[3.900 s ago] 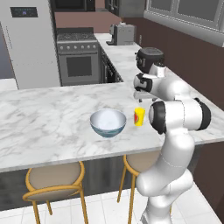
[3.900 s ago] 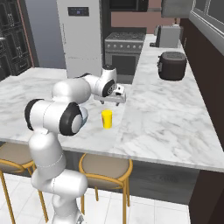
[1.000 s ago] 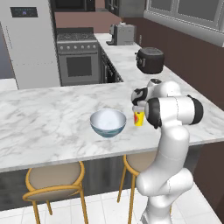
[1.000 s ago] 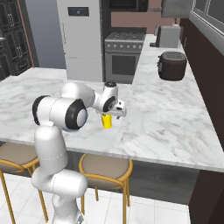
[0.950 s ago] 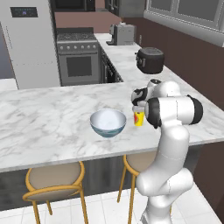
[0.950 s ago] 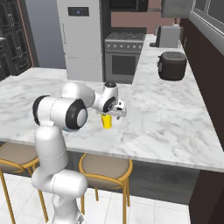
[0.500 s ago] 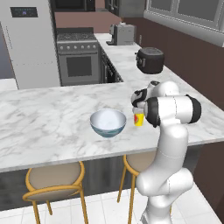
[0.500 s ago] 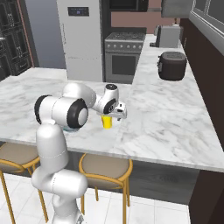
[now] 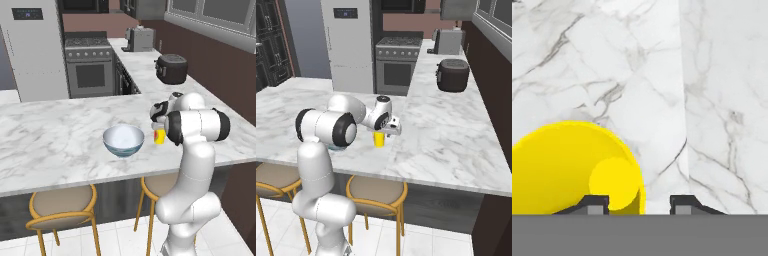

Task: Place the cup inside the bowl on the dining table and move the bowl to any counter.

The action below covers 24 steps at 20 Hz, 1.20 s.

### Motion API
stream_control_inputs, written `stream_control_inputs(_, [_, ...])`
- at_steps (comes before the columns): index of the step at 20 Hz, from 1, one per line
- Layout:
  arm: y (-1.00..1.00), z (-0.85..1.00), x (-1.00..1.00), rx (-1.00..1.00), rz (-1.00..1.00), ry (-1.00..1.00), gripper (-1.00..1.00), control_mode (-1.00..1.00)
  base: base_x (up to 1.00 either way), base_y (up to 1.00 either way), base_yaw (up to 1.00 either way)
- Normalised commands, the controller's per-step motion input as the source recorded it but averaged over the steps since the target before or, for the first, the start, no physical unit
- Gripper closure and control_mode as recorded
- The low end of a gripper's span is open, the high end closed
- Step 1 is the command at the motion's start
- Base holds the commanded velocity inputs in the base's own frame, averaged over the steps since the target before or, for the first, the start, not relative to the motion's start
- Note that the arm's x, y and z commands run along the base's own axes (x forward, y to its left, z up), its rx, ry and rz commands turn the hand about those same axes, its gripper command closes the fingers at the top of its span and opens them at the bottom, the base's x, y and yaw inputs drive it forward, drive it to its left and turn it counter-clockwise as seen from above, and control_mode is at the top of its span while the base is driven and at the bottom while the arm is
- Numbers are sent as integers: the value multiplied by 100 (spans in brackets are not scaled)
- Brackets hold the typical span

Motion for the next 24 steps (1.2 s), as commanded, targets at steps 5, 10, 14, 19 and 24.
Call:
stream_control_inputs(5, [0, 0, 0, 0, 0, 0, 100, -100, 0, 0, 0])
stream_control_inputs(10, [0, 0, 0, 0, 0, 0, 100, -100, 0, 0, 0])
stream_control_inputs(14, [0, 13, -2, 0, 0, 0, 100, -100, 0, 0, 0])
stream_control_inputs(19, [0, 35, -9, 0, 1, 0, 100, -100, 0, 0, 0])
stream_control_inputs(24, [0, 46, -9, 0, 0, 0, 100, -100, 0, 0, 0])
